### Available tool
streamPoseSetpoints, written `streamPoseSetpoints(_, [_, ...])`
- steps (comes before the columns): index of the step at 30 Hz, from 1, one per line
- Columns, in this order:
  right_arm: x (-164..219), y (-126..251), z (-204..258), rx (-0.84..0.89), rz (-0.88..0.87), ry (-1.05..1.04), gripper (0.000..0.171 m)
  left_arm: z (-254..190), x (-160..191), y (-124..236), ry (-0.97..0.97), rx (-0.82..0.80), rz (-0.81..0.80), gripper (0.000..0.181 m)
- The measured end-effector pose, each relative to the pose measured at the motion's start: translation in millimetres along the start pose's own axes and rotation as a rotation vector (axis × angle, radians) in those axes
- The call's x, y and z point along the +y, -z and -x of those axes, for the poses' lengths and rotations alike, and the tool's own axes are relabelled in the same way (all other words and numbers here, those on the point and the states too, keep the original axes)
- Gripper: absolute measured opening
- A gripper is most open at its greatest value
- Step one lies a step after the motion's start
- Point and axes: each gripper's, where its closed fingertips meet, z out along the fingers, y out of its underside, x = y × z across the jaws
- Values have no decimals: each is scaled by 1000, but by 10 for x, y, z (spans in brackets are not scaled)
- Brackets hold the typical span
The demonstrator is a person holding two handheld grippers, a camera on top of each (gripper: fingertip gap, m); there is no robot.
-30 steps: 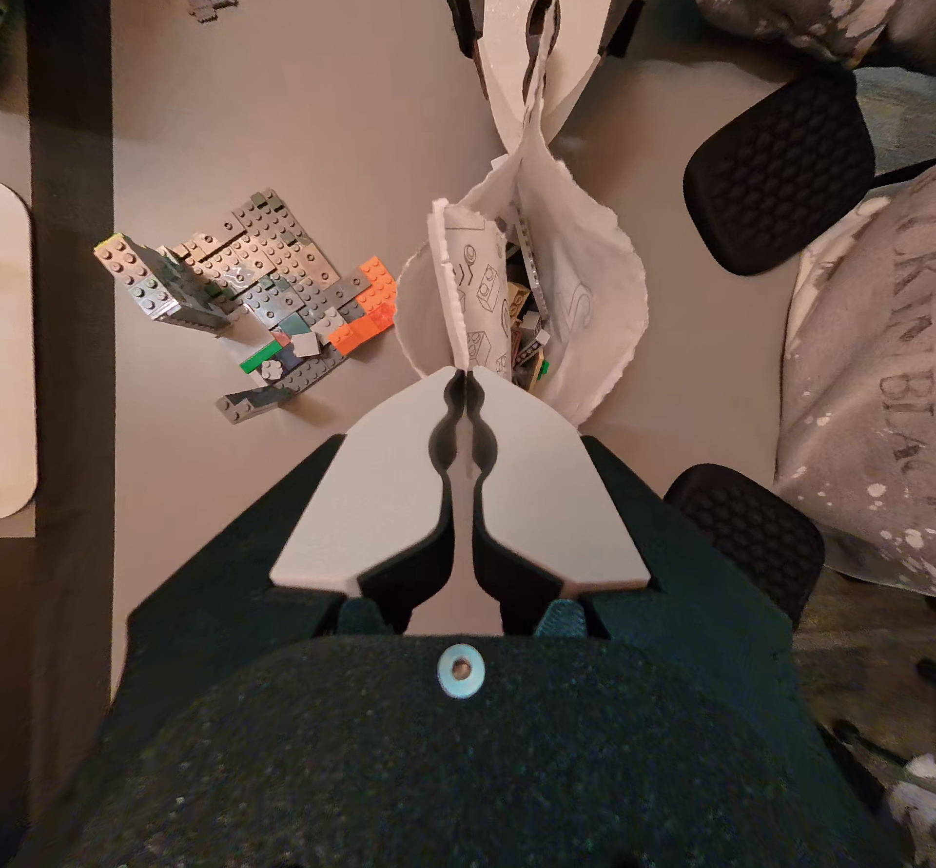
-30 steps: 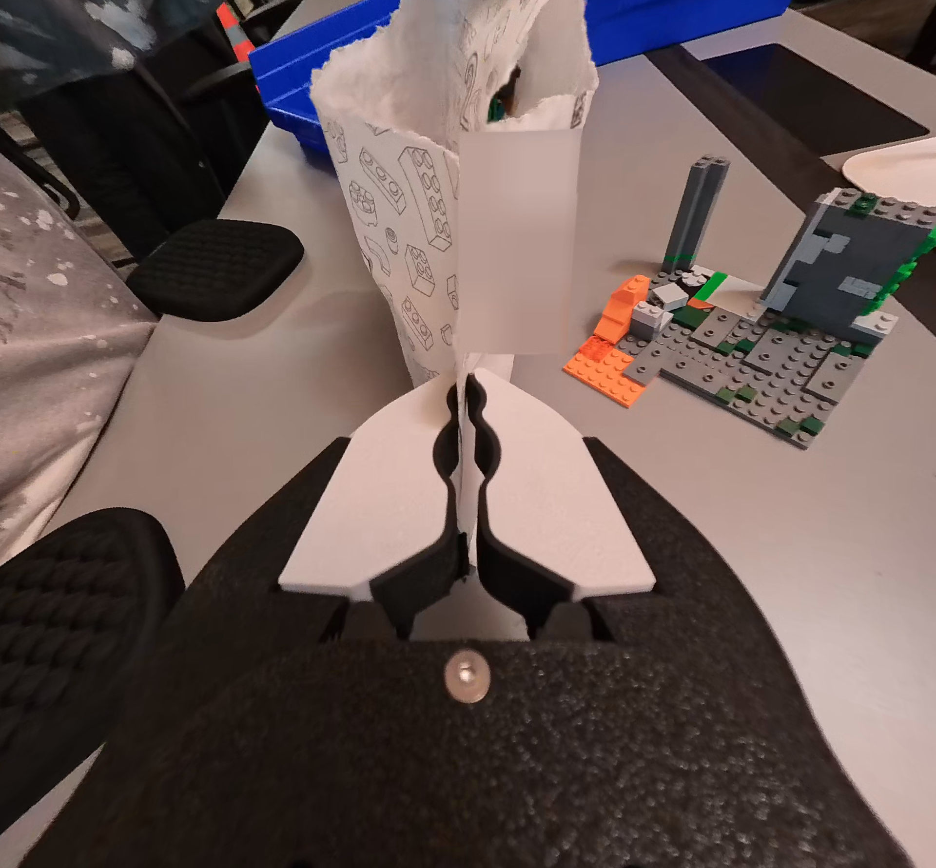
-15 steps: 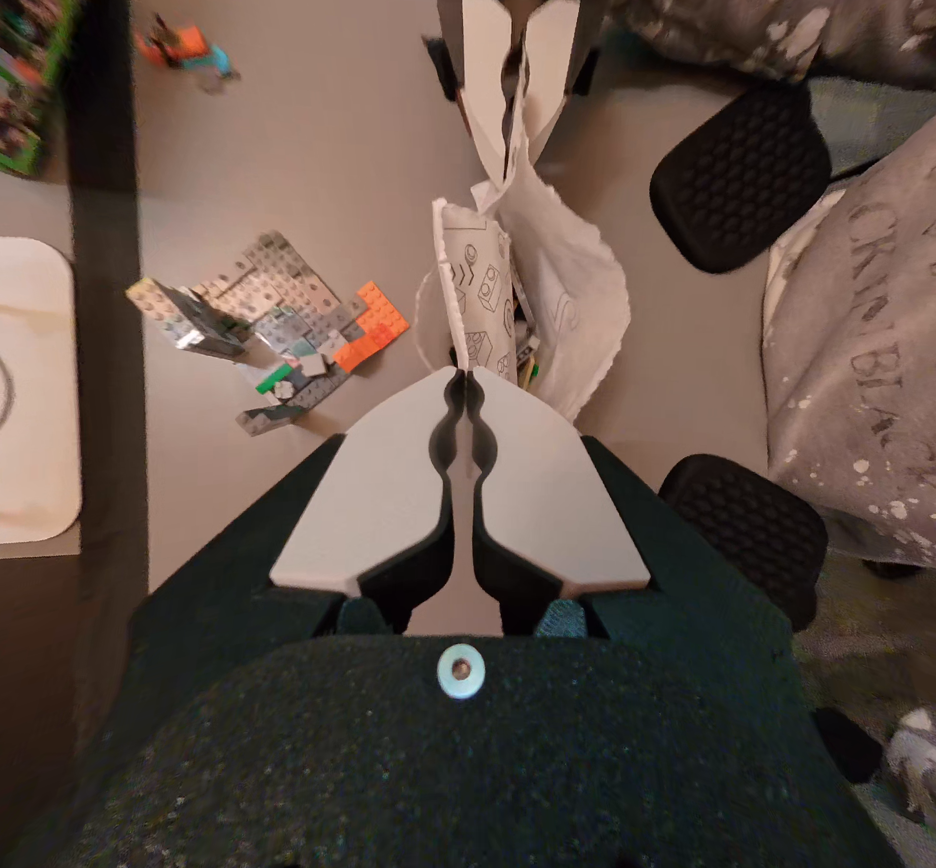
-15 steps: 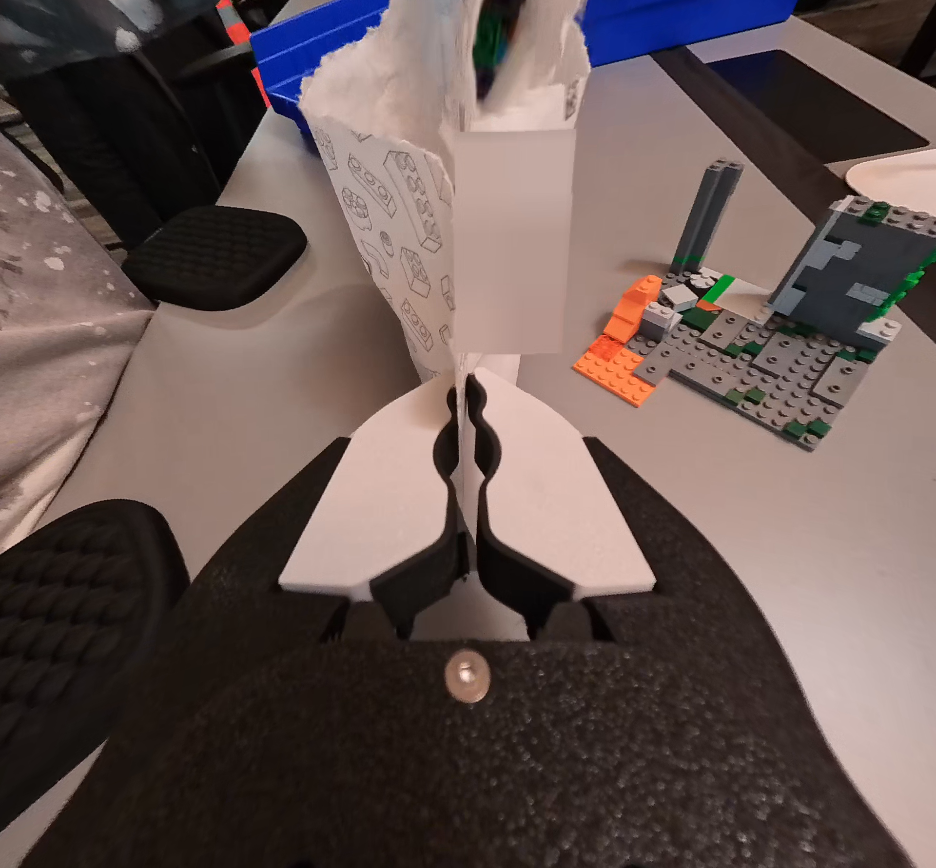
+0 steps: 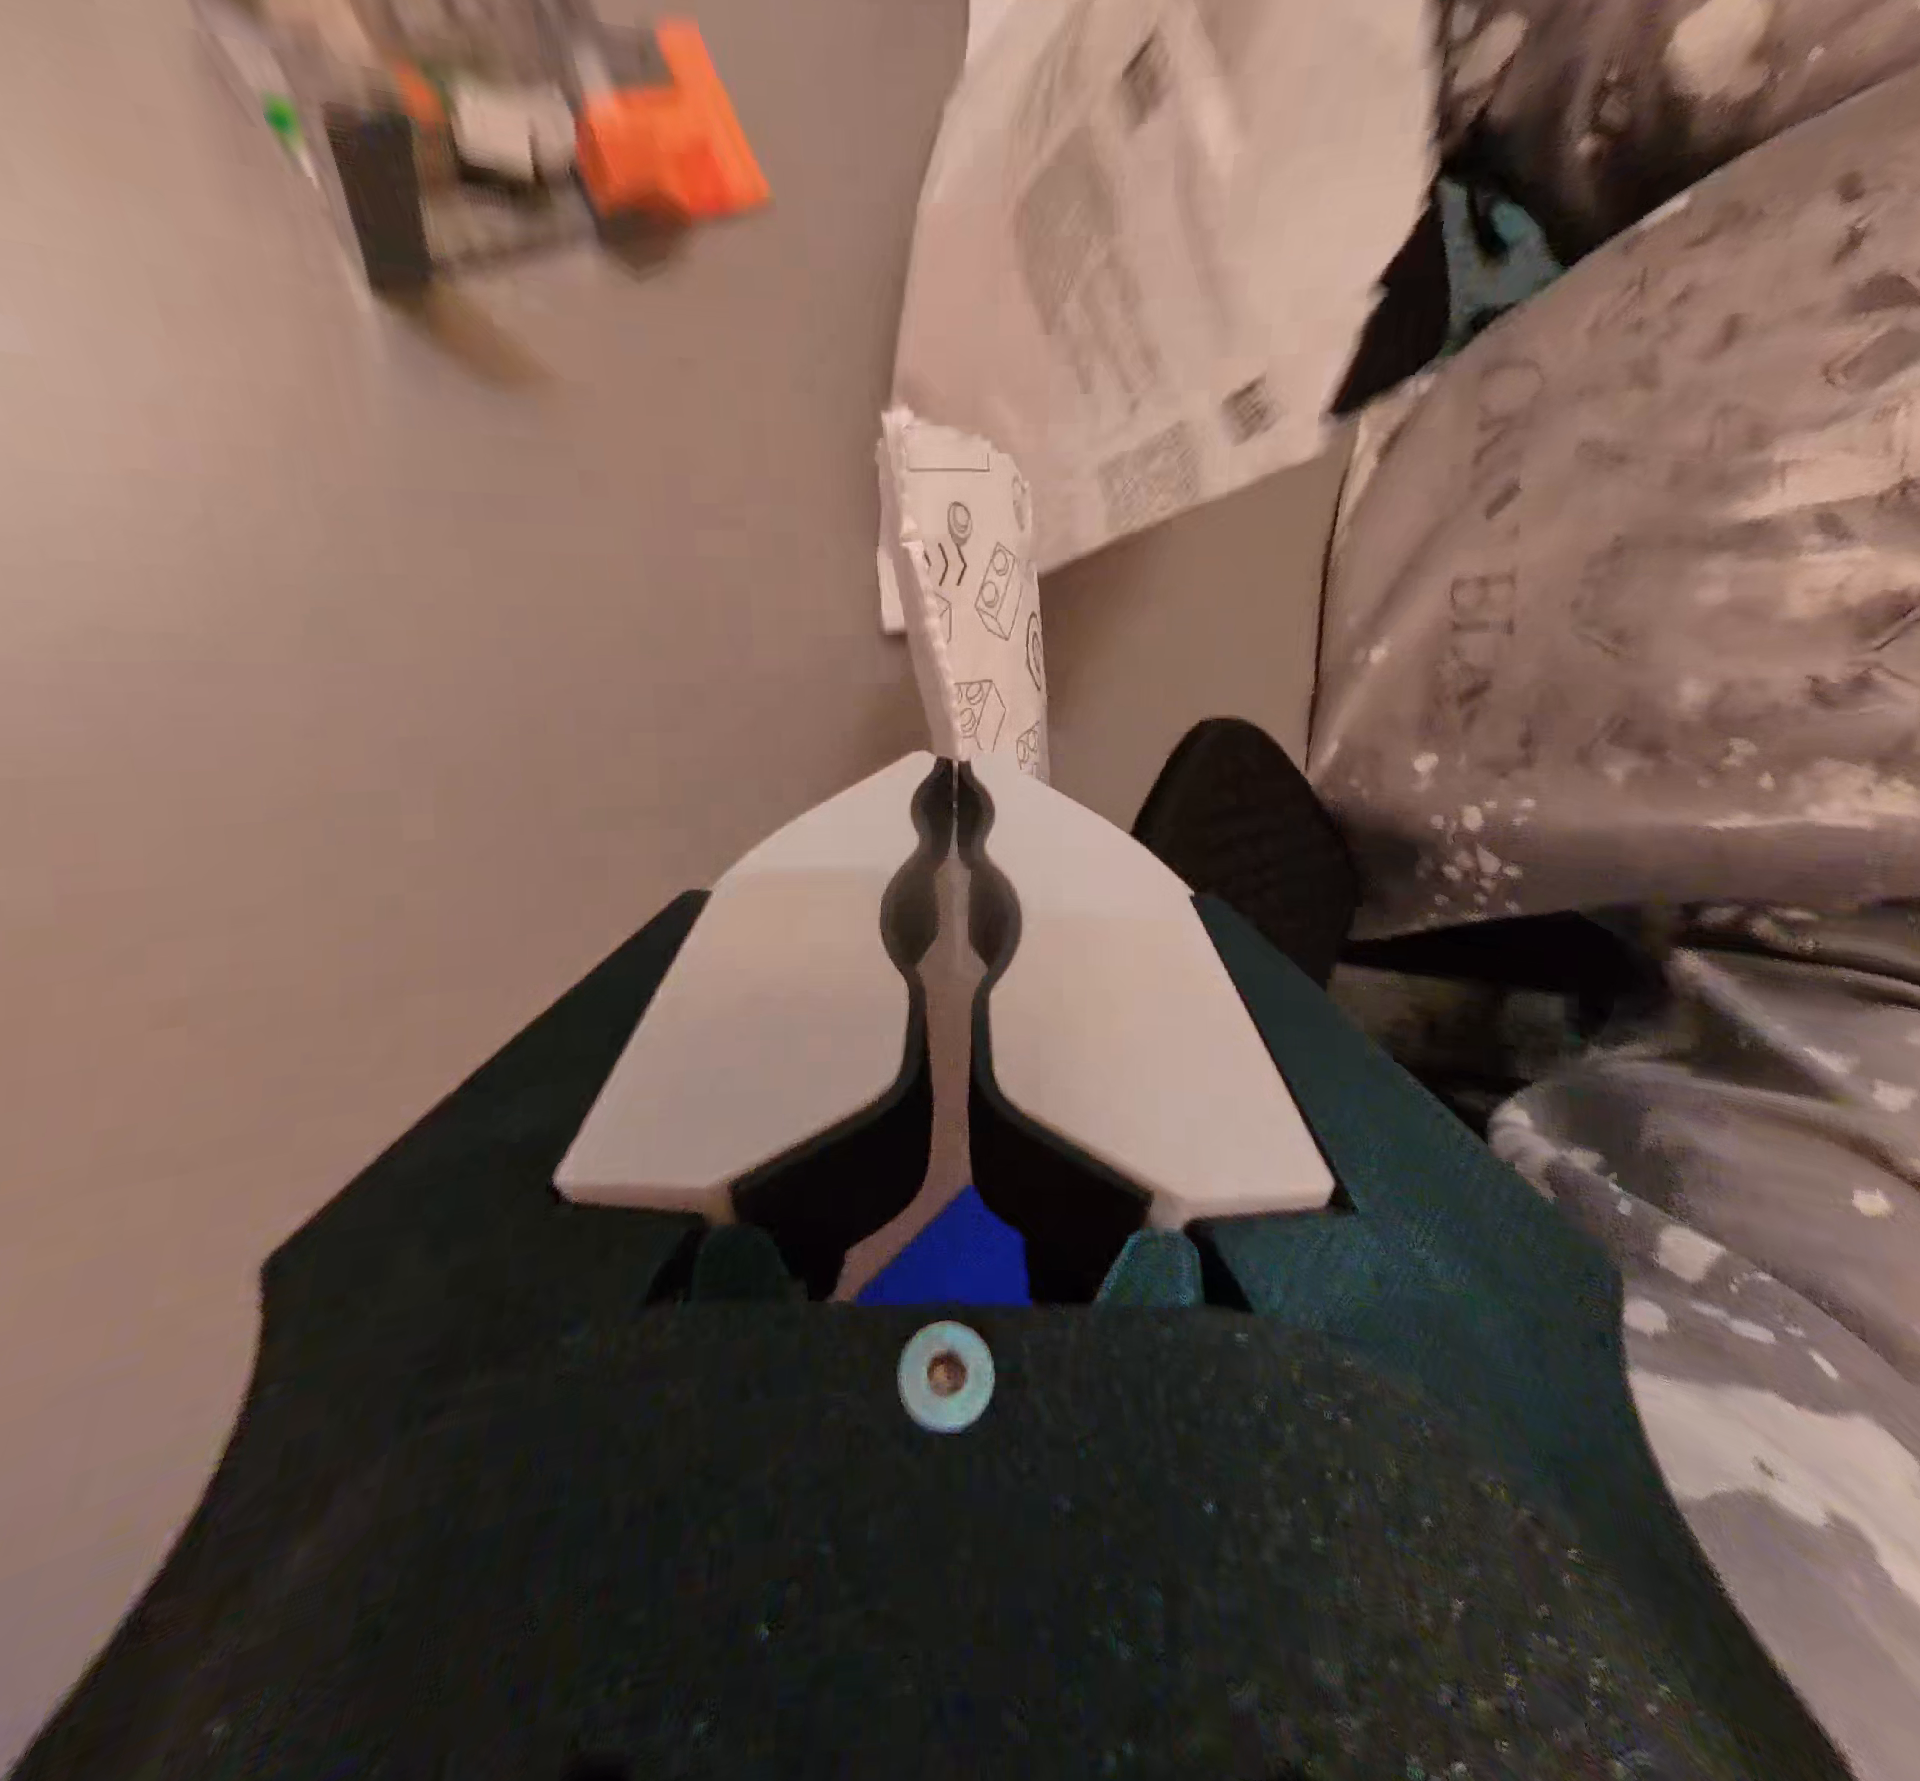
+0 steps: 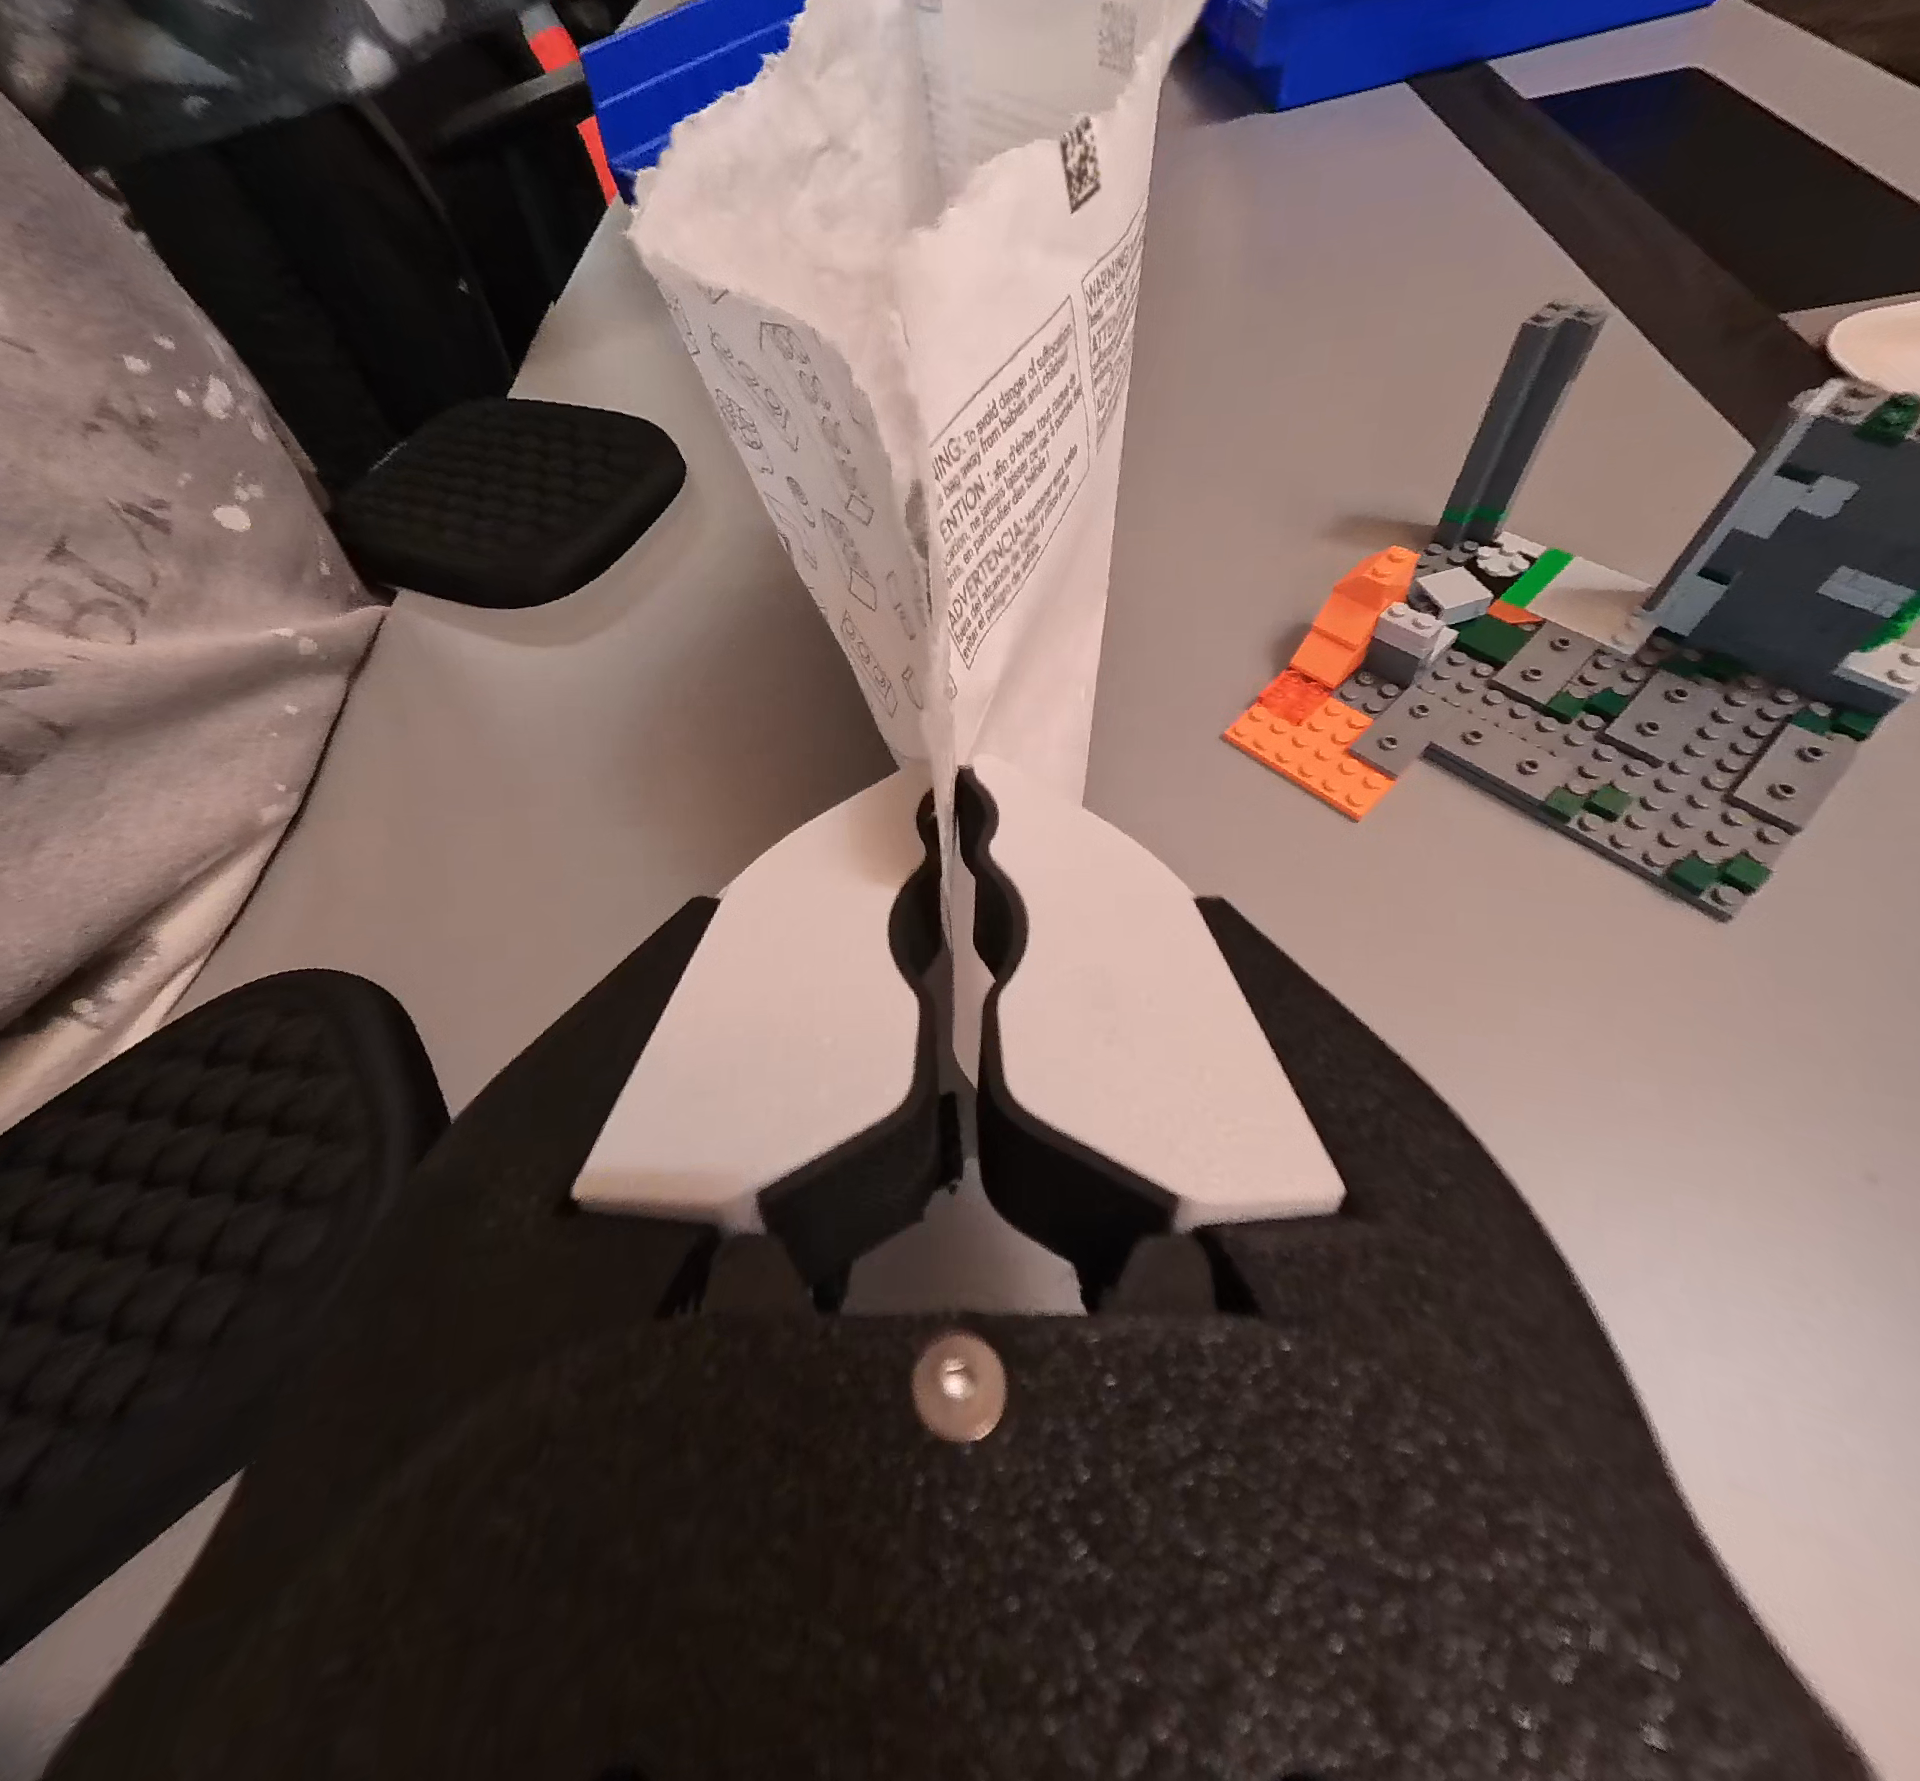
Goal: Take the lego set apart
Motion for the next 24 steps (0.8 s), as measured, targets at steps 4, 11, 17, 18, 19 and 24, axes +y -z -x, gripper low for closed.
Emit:
streamPoseSetpoints(4, [2, 62, -132, 22, 23, -50, 0, 416, 450, -501, 96, 52, 116, 0])
streamPoseSetpoints(11, [-3, 87, -339, 84, 45, -79, 0, 821, 555, -815, 34, -83, 155, 13])
streamPoseSetpoints(17, [0, 82, -433, 140, 45, -64, 0, 812, 328, -314, -10, -509, 1, 16])
streamPoseSetpoints(18, [4, 85, -446, 156, 46, -57, 0, 760, 355, -237, 8, -602, -8, 16])
streamPoseSetpoints(19, [10, 89, -460, 175, 45, -51, 0, 696, 396, -185, 44, -688, -21, 16])
streamPoseSetpoints(24, [36, 107, -482, 252, 22, -23, 0, 220, 602, -384, 199, -872, -197, 0])
